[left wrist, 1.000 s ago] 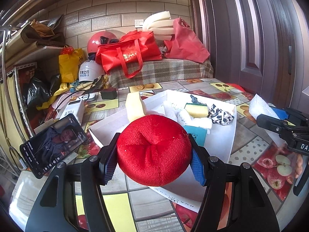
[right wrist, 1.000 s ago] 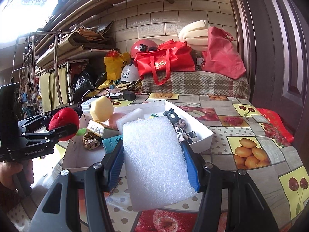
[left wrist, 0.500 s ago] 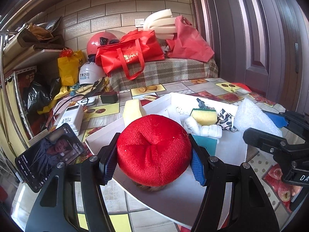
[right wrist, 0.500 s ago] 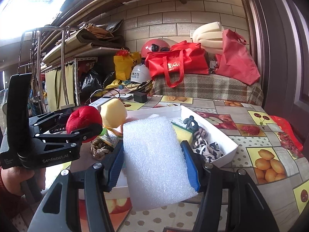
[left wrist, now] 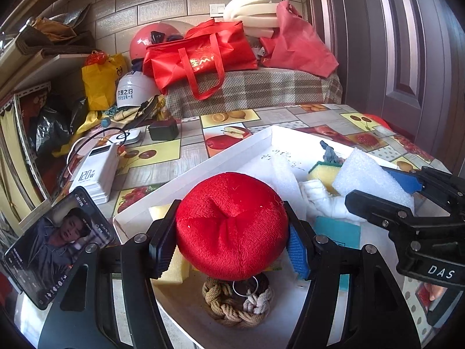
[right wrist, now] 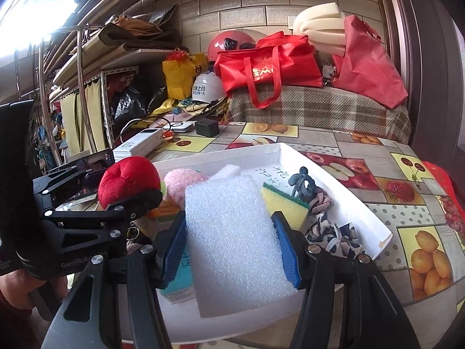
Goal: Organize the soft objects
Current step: 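Carry the red pincushion with the left gripper while the right carries the foam block over the tray, then open the left gripper to drop the pincushion while the right releases the foam block in the tray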
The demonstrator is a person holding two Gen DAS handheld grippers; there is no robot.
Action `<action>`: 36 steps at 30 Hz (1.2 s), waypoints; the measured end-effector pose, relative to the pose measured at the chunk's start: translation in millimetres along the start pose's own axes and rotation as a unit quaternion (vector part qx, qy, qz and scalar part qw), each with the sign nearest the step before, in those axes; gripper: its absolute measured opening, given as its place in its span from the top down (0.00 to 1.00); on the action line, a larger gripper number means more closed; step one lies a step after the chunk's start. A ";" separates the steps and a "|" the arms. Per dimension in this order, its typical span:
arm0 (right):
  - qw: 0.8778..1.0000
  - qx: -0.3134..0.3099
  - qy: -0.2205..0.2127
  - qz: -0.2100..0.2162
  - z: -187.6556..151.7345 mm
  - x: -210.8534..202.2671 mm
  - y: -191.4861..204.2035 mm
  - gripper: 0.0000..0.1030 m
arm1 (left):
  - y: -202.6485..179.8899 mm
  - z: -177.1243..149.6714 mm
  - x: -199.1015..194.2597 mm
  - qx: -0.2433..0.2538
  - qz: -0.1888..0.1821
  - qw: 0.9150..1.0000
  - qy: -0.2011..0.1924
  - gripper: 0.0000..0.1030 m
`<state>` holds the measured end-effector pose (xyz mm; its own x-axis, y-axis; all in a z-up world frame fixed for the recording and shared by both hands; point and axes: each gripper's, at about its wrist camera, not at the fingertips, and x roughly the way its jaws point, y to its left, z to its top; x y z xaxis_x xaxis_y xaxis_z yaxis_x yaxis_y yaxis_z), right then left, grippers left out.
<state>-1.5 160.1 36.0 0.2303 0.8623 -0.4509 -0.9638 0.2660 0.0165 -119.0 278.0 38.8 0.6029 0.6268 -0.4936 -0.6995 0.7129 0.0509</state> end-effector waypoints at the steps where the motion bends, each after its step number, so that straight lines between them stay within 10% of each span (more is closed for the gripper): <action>1: 1.000 0.008 0.001 -0.006 2.1 4.1 -4.9 0.44 | 1.8 0.1 2.7 -0.004 0.002 1.000 0.005 0.37; 9: 1.000 0.022 0.015 -0.016 7.0 16.9 -12.2 0.42 | -10.7 0.1 3.1 0.031 0.004 1.000 0.002 0.33; 17: 0.998 0.040 -0.008 -0.039 8.2 9.7 -19.5 0.00 | 9.6 0.5 -0.8 -0.018 0.043 0.999 -0.011 0.00; 36: 0.995 0.003 -0.070 -0.074 3.2 -18.9 -1.5 0.00 | 2.2 -4.4 -20.7 -0.010 0.102 0.993 -0.060 0.00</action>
<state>-4.0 144.8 47.3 0.3866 0.8651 -0.3196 -0.9172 0.3968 -0.0354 -134.7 265.2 45.3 0.4880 0.7919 -0.3671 -0.8190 0.5609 0.1214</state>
